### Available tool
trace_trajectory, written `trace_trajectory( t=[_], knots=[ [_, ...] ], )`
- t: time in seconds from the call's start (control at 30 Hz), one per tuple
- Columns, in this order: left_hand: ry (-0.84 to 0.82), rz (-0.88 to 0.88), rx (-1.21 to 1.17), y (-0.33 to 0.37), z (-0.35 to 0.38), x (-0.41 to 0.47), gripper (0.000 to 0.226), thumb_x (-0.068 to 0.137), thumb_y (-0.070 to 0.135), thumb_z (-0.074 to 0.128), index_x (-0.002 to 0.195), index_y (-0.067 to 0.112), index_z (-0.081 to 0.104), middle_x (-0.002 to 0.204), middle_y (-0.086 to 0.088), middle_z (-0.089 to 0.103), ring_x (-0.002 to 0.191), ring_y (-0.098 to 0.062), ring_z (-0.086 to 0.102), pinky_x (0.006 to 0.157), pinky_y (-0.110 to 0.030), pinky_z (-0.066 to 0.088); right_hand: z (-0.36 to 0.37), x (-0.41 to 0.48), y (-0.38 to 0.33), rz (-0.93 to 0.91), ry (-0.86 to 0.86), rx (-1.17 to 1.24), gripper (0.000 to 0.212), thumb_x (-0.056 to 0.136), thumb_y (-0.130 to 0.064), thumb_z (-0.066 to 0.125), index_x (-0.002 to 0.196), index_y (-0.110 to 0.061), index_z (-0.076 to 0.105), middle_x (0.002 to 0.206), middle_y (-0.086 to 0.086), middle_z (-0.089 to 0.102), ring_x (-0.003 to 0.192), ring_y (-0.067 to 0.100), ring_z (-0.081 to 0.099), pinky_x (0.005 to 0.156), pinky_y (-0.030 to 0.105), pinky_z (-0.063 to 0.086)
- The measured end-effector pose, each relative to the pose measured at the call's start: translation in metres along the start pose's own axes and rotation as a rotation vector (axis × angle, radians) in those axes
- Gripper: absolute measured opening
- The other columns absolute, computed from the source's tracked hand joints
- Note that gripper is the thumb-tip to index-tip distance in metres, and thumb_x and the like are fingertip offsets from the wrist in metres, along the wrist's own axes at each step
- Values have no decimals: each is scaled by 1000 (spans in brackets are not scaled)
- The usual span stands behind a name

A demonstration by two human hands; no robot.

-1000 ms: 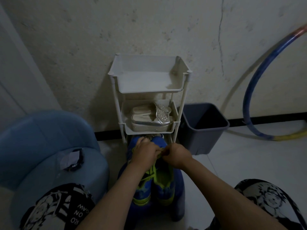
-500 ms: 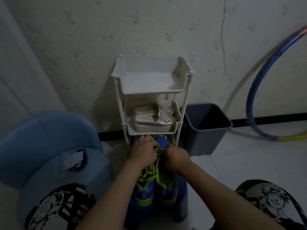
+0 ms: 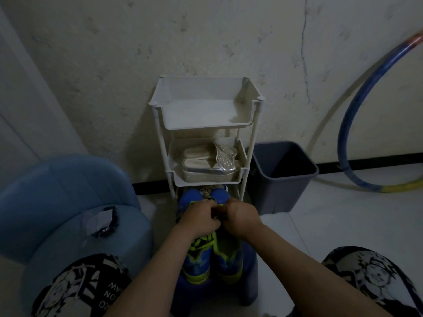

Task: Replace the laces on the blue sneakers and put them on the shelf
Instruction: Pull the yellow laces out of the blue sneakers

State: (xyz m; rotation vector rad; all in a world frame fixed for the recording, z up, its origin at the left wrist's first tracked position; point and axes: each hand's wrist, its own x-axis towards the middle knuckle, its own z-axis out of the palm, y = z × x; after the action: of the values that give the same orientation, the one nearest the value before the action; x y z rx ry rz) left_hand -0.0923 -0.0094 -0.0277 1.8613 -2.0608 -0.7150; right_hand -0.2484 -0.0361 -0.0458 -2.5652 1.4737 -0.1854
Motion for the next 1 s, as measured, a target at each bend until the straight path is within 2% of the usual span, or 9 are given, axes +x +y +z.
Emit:
trace_trajectory(
  t=[0.07,0.17,0.3,0.37,0.43,0.57,0.7,0.9,1.0],
  knots=[
    [-2,-15,-30,1,1,0,29,76,29,65,105,27,62,106,6,62,97,-15,59,84,-35,51,3,0,-1,25,-14,-17,31,97,-42,45,115,-25,64,109,5,58,91,26,63,73,34,51],
    [-3,-5,-12,-1,4,0,27,80,27,63,107,26,60,107,5,57,99,-17,58,84,-33,49,2,0,-2,79,8,54,27,97,-40,47,110,-25,65,105,3,59,88,23,63,69,31,47],
    [13,2,25,-4,7,0,31,82,28,64,113,28,65,111,7,55,101,-13,57,90,-28,41,-1,4,9,443,78,303,18,90,-28,53,99,-16,62,104,5,64,94,25,64,69,28,42],
    [24,4,27,-5,8,0,26,82,30,65,108,28,68,111,7,55,100,-13,57,90,-29,45,-1,3,14,514,61,327,20,87,-29,54,99,-15,61,106,7,64,96,26,64,70,29,43],
    [64,17,27,-4,11,1,17,83,31,65,99,28,70,108,6,57,99,-15,58,86,-33,49,-3,2,14,492,28,293,23,87,-29,56,105,-16,61,112,7,62,100,26,64,74,30,46],
    [137,51,141,-4,14,1,15,87,33,60,97,28,71,104,2,57,101,-19,52,87,-38,46,-8,1,5,188,13,270,39,87,-34,58,126,-28,58,128,-2,53,106,23,62,88,35,51],
    [171,88,162,-5,15,0,21,89,32,56,104,25,71,103,0,55,101,-20,47,86,-35,43,-5,2,-2,11,-42,85,23,89,-35,51,104,-29,67,101,-3,66,90,20,65,77,34,54],
    [159,72,108,-8,15,2,18,84,33,63,91,21,74,101,2,59,101,-19,47,90,-39,44,-9,9,6,61,-44,97,24,93,-34,53,105,-33,74,99,-2,70,88,19,66,73,32,53],
    [158,68,72,-10,16,4,20,85,36,64,96,25,76,102,3,61,103,-19,49,90,-38,45,-17,9,12,193,79,141,19,92,-27,56,100,-25,73,104,1,66,90,22,64,70,29,48]
  ],
)
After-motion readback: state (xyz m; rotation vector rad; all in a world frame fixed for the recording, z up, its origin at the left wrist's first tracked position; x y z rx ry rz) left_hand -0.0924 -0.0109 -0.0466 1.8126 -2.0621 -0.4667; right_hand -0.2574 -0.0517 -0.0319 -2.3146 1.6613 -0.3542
